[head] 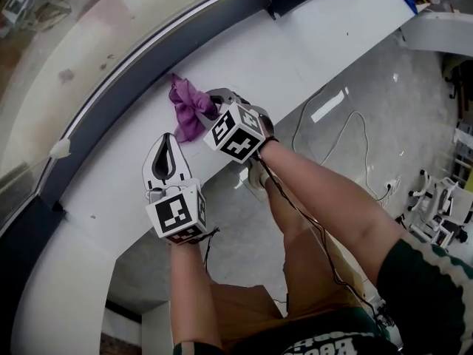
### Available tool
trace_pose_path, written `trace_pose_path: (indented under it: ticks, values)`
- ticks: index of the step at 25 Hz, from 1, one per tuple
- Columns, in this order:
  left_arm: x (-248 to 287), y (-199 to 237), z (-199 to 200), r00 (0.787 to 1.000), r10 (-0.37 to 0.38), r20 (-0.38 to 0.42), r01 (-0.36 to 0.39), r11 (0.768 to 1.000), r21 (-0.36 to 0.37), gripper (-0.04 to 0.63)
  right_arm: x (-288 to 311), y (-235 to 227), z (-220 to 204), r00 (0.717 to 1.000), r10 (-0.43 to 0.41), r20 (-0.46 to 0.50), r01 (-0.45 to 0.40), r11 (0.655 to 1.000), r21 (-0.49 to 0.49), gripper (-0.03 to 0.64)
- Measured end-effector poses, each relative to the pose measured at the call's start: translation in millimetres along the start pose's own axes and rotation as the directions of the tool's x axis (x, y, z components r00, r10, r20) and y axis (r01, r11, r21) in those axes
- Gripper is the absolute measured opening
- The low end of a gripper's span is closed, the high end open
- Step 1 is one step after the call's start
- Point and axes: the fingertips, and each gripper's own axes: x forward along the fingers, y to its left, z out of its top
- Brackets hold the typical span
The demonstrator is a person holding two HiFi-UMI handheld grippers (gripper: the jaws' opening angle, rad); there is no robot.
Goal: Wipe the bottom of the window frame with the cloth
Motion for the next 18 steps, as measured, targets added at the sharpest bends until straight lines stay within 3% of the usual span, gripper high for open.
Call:
trace_pose_path:
  ticks: [4, 18]
  values:
    - [5.4, -13.7, -3.7, 1.000, -0.028, 0.000, 0.028, 1.000, 0.006, 0.006, -5.6, -5.8, -8.6, 1.000, -0.014, 0.006, 0.014, 1.000, 0.000, 0.101]
    - [64.8, -82.6, 15.7, 0.994, -0.101, -0.031, 0.103, 0.992, 0.076, 0.006, -38.1, -90.2, -51.2, 0.997, -0.080, 0.006, 0.080, 0.995, 0.058, 0.101]
